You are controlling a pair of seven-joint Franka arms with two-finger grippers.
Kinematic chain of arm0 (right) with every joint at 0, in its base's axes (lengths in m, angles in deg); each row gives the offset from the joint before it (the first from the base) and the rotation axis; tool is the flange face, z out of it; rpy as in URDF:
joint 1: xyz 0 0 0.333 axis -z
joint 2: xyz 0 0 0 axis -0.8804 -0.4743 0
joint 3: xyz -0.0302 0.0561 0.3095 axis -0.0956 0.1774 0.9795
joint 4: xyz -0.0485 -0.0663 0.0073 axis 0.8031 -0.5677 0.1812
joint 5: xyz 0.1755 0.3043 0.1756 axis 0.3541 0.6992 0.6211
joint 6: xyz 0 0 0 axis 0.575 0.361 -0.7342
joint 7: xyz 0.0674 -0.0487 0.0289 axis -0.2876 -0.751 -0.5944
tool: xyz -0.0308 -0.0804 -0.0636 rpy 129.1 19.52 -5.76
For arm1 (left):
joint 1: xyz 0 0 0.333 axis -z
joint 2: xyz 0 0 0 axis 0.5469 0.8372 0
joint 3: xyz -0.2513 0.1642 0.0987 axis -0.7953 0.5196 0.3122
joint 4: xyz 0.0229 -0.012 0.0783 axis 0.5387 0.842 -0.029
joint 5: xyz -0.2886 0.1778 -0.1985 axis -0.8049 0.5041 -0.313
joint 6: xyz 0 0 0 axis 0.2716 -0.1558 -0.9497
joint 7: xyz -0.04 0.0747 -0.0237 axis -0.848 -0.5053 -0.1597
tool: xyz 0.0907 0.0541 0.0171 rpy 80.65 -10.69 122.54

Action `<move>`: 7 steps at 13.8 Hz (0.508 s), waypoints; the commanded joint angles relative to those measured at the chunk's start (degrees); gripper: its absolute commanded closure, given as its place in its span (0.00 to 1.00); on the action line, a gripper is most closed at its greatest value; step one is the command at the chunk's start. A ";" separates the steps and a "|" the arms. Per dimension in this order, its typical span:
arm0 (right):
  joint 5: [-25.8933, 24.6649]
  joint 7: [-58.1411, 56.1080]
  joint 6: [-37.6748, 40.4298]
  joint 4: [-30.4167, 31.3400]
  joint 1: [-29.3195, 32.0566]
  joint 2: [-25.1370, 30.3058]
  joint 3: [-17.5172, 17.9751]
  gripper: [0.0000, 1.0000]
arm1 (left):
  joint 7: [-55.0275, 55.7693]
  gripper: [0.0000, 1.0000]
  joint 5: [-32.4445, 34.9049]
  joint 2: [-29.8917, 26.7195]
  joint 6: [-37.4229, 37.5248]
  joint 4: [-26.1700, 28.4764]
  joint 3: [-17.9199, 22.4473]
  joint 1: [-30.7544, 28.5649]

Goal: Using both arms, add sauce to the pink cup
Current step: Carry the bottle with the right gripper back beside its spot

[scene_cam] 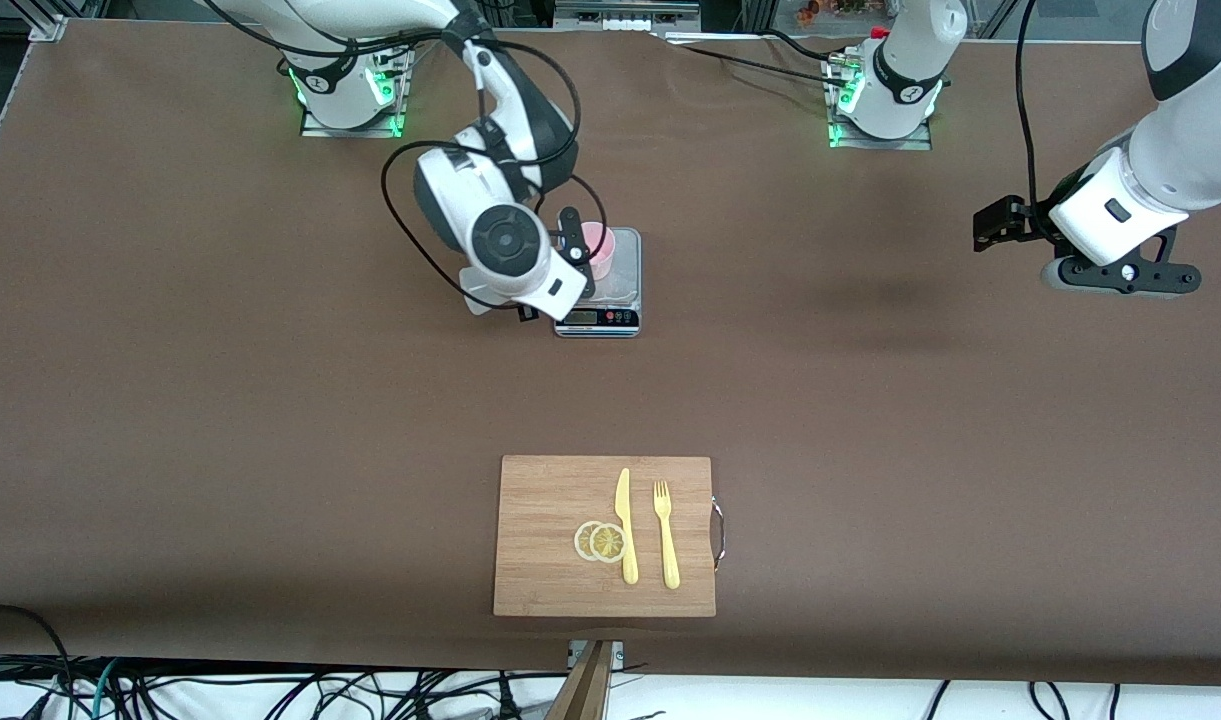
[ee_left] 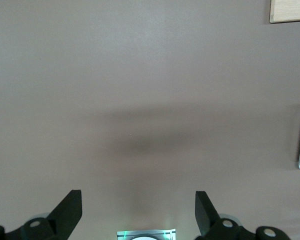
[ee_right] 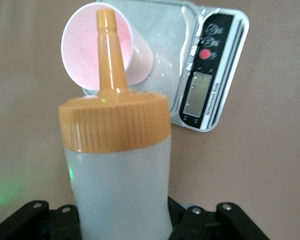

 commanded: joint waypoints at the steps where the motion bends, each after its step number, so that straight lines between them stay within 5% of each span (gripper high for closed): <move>1: 4.45 -6.21 -0.19 -0.69 4.25 0.39 0.20 1.00 | -1.22 0.01 -1.04 -0.29 0.71 -0.03 -0.08 -0.37; 7: 17.36 -26.23 1.21 0.02 17.86 0.12 0.28 1.00 | -1.13 0.01 -1.04 -0.20 0.89 -0.03 -0.08 -0.37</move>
